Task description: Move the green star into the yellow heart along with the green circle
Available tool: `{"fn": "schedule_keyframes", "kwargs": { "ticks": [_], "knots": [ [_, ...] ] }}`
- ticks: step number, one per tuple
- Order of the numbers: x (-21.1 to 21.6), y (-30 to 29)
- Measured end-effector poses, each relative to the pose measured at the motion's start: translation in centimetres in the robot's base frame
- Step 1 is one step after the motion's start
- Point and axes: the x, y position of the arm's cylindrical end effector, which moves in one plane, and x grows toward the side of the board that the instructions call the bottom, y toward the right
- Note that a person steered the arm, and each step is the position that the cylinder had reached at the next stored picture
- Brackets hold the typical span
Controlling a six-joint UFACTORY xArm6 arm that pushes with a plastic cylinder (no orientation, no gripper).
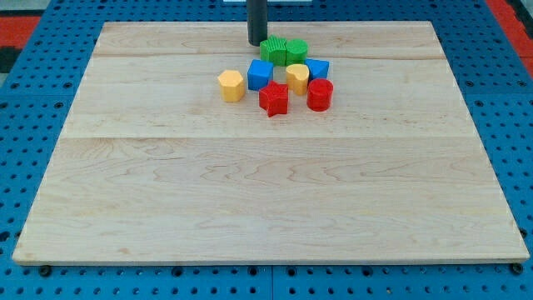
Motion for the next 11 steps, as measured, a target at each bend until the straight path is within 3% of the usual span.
{"fn": "schedule_keyframes", "kwargs": {
  "ticks": [2,4,6,11],
  "knots": [
    [3.0,1.3],
    [-3.1,2.2],
    [-3.3,8.5],
    [3.4,10.1]
  ]
}}
